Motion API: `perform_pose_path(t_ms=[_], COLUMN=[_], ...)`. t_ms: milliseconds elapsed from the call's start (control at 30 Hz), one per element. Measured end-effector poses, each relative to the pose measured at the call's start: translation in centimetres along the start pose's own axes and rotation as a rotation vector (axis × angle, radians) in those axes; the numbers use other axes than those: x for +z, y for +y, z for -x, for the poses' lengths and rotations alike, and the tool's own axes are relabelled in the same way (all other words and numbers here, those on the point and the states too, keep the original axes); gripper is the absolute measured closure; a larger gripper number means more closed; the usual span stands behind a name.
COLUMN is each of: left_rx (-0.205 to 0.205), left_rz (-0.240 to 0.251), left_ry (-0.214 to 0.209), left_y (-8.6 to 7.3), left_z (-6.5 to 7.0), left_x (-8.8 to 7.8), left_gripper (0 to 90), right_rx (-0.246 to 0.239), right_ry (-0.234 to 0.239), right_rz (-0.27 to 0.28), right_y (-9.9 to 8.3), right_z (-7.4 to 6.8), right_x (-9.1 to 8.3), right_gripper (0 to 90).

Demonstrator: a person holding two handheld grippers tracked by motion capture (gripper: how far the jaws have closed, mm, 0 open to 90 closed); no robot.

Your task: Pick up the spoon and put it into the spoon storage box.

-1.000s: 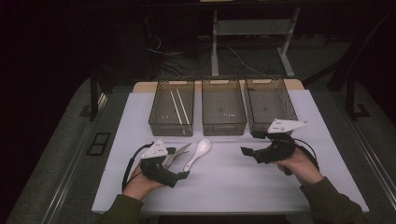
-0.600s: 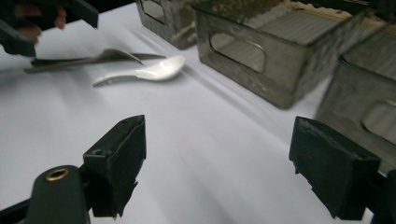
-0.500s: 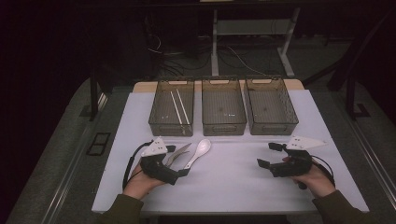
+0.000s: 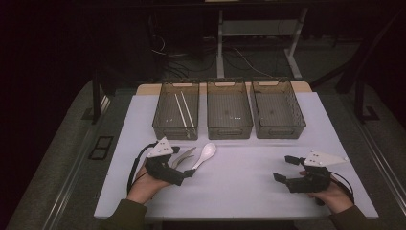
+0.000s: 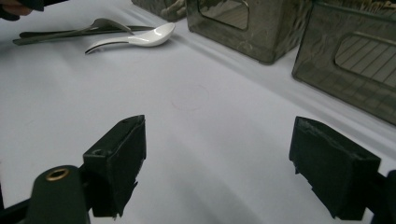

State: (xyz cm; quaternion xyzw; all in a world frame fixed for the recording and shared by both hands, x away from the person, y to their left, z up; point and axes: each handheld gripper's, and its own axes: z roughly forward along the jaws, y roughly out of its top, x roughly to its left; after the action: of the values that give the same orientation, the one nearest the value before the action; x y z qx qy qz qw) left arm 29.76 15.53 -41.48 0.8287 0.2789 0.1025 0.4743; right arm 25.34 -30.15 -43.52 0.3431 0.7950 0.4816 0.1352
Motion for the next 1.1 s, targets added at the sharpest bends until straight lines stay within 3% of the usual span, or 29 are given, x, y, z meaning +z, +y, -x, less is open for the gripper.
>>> perform_pose_path(t_ms=[300, 667, 933, 1100], left_rx=[0.0, -0.043, -0.052, -0.064], left_rz=[0.012, -0.001, -0.029, -0.022], left_ry=[0.03, 0.032, 0.027, 0.044], left_y=[1.5, 2.6, 3.3, 3.7], left_z=[-0.7, -1.9, -1.9, -1.7], left_x=[0.8, 3.2, 5.1, 5.9], left_gripper=[13.9, 24.4, 27.9, 33.9], right_rx=[0.012, 0.012, 0.012, 0.005], right_ry=[0.004, 0.014, 0.009, 0.013], right_rz=[-0.008, -0.022, -0.02, -0.022], right_y=[0.0, 0.1, 0.1, 0.2], right_z=[0.1, -0.2, 0.0, -0.2], right_x=[0.1, 0.3, 0.3, 0.2], right_gripper=[18.2, 18.2, 18.2, 18.2])
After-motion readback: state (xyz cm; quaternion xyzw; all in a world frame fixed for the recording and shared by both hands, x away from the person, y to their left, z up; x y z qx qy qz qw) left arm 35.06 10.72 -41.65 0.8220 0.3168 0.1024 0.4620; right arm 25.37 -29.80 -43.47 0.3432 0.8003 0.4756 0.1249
